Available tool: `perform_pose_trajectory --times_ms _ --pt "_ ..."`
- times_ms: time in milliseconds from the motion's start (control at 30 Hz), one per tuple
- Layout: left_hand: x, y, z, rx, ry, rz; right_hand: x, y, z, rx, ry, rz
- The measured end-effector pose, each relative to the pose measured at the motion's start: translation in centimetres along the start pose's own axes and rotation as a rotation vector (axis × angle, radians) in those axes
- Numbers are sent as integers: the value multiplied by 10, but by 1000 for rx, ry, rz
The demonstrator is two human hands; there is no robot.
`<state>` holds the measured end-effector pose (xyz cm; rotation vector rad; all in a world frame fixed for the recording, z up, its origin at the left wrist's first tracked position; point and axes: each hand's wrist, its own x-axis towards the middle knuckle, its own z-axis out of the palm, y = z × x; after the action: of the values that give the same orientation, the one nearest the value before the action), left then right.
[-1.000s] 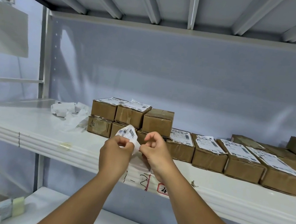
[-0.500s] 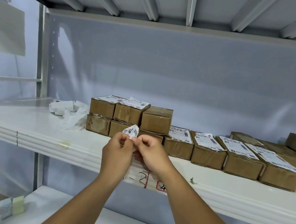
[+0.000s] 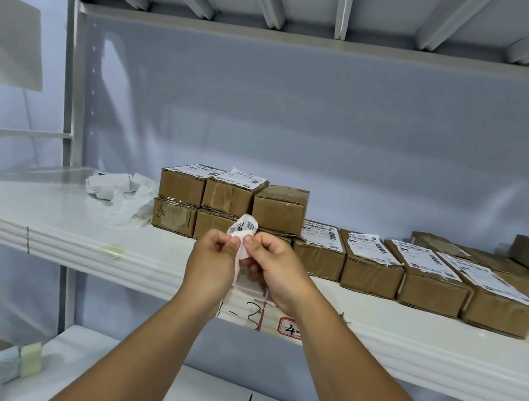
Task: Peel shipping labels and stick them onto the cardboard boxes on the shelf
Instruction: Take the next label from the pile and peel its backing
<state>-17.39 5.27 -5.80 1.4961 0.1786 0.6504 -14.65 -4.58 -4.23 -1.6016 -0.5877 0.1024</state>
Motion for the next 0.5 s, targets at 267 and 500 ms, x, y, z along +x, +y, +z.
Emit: perform_pose_trajectory --times_ms 267,500 --pt "0 7 1 280 144 100 3 1 -2 20 -9 51" --pt "12 7 -9 373 106 137 2 0 1 -69 -28 55"
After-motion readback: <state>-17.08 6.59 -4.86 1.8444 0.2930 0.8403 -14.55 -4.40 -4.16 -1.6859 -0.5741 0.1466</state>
